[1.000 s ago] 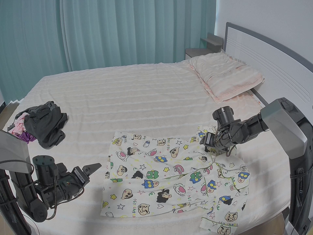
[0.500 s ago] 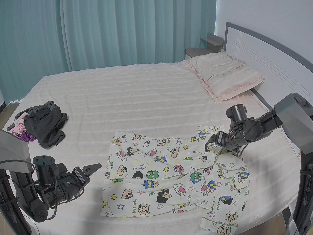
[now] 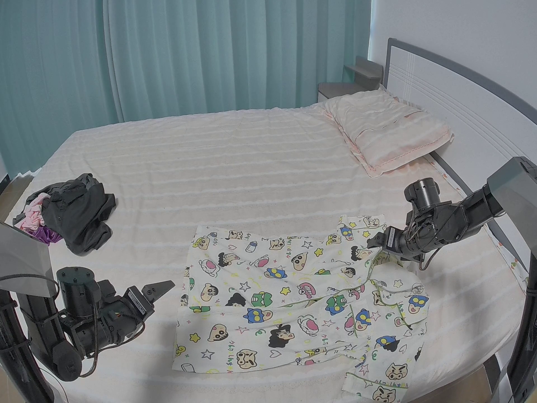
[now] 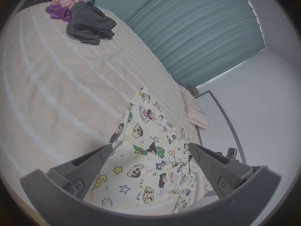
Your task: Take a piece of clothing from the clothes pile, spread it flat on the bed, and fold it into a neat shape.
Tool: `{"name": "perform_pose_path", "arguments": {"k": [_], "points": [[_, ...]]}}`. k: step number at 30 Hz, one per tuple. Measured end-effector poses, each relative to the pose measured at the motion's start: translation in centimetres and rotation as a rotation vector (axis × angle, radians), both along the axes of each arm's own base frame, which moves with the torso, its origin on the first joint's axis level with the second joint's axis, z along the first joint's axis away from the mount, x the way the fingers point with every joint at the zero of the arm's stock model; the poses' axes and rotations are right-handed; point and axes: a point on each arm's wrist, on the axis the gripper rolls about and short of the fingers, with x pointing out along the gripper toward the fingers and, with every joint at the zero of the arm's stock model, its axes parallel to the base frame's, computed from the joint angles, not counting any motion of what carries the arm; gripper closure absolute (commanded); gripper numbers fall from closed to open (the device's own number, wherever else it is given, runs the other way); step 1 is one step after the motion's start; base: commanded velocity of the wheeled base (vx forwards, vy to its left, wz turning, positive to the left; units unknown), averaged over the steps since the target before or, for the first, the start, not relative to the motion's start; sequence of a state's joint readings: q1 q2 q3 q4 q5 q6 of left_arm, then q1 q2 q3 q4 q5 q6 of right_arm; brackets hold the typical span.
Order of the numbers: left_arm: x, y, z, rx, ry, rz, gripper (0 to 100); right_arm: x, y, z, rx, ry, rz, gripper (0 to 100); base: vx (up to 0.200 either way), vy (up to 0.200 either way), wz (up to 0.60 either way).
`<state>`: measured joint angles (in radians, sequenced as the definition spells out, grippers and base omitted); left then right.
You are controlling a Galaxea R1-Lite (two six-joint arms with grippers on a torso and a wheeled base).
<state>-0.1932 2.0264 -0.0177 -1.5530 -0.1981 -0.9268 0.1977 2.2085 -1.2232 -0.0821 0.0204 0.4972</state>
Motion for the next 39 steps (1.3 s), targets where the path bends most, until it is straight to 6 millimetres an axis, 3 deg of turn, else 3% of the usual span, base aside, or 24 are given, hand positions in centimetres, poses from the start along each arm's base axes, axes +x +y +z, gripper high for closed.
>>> {"name": "perform_pose_path", "arguments": {"k": [11,18,23,29,34,39], "points": [[0.0,0.0,0.0,0.000,0.000,0.000,0,4.2,1.7,-0.1,0.058,-0.087,-0.069,0,0.000,0.000,0.00],[0.0,0.0,0.0,0.001,0.000,0.001,0,6.7,2.2,-1.7,0.041,-0.119,-0.144,0,0.000,0.000,0.00],[0.0,0.0,0.0,0.000,0.000,0.002,0,7.0,1.9,-1.8,0.067,-0.120,-0.184,0,0.000,0.000,0.00],[0.0,0.0,0.0,-0.015,0.005,0.008,0,6.9,-0.4,-0.5,0.065,-0.140,-0.222,0,0.000,0.000,0.00],[0.0,0.0,0.1,-0.021,0.005,0.012,0,7.2,-1.8,-0.5,0.058,-0.146,-0.245,0,0.000,0.000,0.00],[0.0,0.1,0.3,-0.023,-0.004,0.013,0,7.6,-1.8,-0.7,0.054,-0.151,-0.241,0,0.000,0.000,0.00]]}}
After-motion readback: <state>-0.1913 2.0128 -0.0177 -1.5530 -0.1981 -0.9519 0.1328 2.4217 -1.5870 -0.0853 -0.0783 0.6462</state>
